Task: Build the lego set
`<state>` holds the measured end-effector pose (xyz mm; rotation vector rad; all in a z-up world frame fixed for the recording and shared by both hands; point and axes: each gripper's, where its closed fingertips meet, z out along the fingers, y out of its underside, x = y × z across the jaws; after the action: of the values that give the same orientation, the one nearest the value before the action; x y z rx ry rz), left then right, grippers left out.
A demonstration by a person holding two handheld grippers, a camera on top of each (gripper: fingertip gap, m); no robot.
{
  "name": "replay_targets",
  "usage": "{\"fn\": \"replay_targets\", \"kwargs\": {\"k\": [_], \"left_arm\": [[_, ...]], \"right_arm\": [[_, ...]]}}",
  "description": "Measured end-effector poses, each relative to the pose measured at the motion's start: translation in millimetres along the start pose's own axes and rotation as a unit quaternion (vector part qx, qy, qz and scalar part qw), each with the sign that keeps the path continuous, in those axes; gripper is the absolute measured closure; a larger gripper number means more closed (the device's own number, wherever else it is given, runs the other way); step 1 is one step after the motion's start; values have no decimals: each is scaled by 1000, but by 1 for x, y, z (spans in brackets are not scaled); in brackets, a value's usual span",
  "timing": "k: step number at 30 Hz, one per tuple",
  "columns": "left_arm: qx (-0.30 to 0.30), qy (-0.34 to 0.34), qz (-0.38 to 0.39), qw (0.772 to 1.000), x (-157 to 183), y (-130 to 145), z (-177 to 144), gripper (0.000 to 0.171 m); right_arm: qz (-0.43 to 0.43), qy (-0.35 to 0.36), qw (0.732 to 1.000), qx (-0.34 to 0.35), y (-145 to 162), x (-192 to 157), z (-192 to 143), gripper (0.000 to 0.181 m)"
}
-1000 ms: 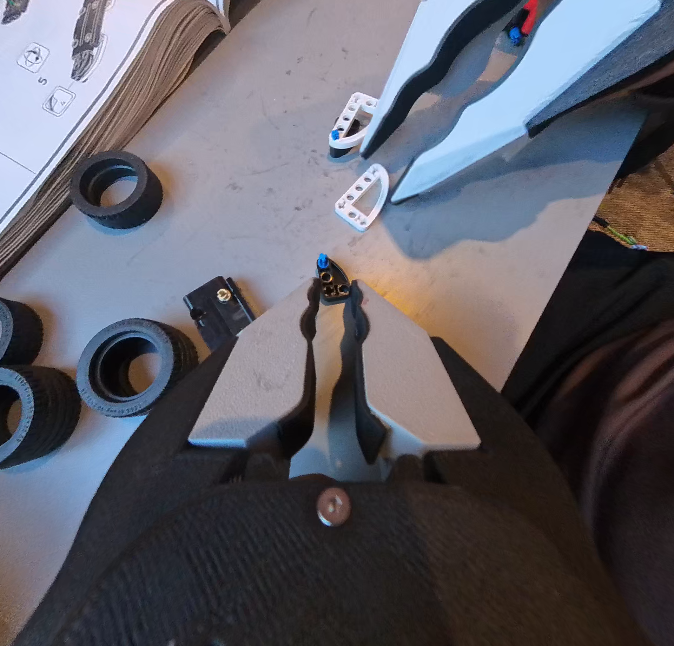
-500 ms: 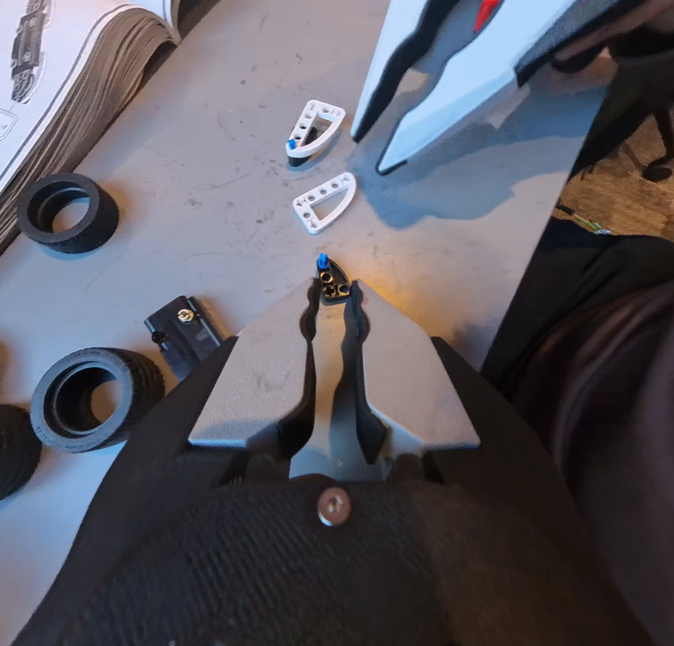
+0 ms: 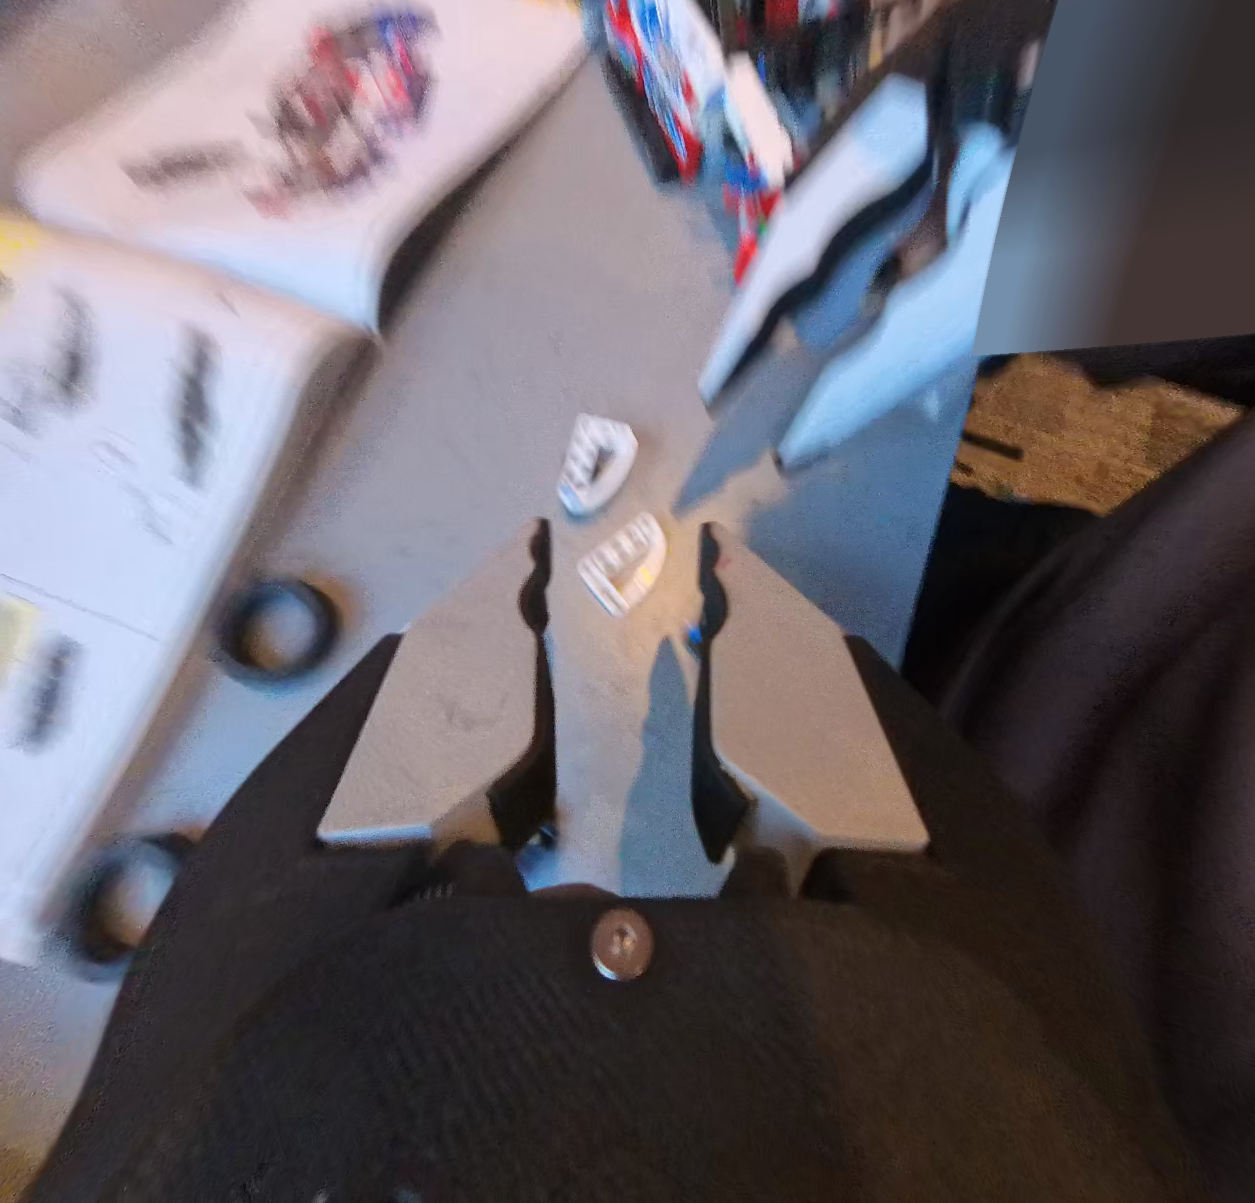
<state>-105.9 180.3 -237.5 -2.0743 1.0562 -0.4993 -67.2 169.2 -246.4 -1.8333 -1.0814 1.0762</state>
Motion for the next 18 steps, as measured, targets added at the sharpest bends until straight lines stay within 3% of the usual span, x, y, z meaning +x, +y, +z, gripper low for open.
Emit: {"fn": "replay_targets", "kwargs": {"k": [2,4,5,7,10,12,15,18], "left_arm": [[38,-17,29,999,-33,-58,-5,156],[46,-40,63,996,-78,-104,15,163],[24,-60,77,995,-107,-114,34,165],[-45,-87,94,991,-162,-111,79,166],[-120,-118,99,981,-223,-80,126,171],[-167,-109,73,977,-237,-52,139,171],[-141,-110,33,983,-239,-46,135,171],[-131,-125,50,982,-240,-41,134,171]], "right_arm": [[-5,-8,1000,1,0,-2,-1,151],[-6,-14,1000,4,0,-5,-2,151],[-6,-19,1000,6,0,-7,-2,151],[-13,-20,1000,4,0,-9,-4,152],[-14,-8,1000,-4,5,-4,-5,152],[-2,-13,1000,-11,12,-4,-5,152],[1,-19,1000,-22,18,-5,-4,153],[-2,-25,999,-26,20,-6,-3,157]]}}
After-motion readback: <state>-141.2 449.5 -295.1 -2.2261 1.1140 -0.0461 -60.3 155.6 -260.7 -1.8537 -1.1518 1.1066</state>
